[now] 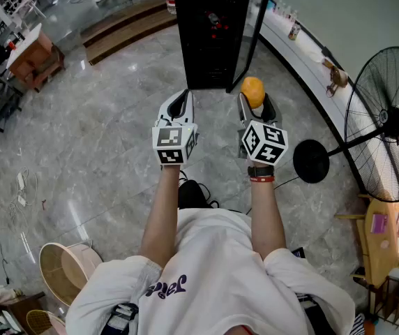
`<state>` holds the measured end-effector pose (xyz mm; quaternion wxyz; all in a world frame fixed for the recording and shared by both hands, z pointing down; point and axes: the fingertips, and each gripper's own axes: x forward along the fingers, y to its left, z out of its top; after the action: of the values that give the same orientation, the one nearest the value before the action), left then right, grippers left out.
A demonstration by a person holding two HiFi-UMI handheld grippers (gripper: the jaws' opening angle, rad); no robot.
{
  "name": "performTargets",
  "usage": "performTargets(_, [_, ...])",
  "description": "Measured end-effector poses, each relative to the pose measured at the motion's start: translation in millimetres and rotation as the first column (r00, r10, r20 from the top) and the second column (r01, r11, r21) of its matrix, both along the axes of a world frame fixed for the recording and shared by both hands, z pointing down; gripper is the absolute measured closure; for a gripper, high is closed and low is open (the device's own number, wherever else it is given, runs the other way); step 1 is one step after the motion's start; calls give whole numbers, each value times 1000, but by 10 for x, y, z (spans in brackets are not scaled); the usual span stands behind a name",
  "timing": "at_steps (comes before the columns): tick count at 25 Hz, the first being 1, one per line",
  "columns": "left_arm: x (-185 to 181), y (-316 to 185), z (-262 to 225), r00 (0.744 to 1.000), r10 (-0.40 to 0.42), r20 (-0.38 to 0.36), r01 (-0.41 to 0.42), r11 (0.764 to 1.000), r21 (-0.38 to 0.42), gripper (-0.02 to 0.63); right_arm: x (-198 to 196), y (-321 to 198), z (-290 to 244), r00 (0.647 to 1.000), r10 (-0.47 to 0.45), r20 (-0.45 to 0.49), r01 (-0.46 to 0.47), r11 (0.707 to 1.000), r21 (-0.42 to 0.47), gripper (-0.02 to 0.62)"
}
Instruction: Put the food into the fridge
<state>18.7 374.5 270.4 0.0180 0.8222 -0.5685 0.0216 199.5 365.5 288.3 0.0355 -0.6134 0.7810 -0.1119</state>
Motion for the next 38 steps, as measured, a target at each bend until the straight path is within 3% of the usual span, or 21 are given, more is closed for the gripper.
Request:
performTargets(10, [-38, -363, 105, 1000, 9, -29, -10, 1000, -28, 589, -145, -369, 141, 1000, -30, 5, 30, 999, -26, 278])
performTargets(24, [-347, -1805, 0, 999, -41, 14, 42, 999, -29, 589, -574, -1814, -10, 994, -108, 22, 108, 993, -38, 276])
performTargets(31, [-406, -2415, 11, 1000, -2, -13, 1, 998, -56, 588, -786, -2389, -9, 989, -127, 80, 132, 990, -53, 276])
performTargets(38, [-344, -2926, 43, 998, 52, -37, -55, 996, -67, 588, -694, -2865, 20, 997, -72, 30, 74, 996, -55, 276])
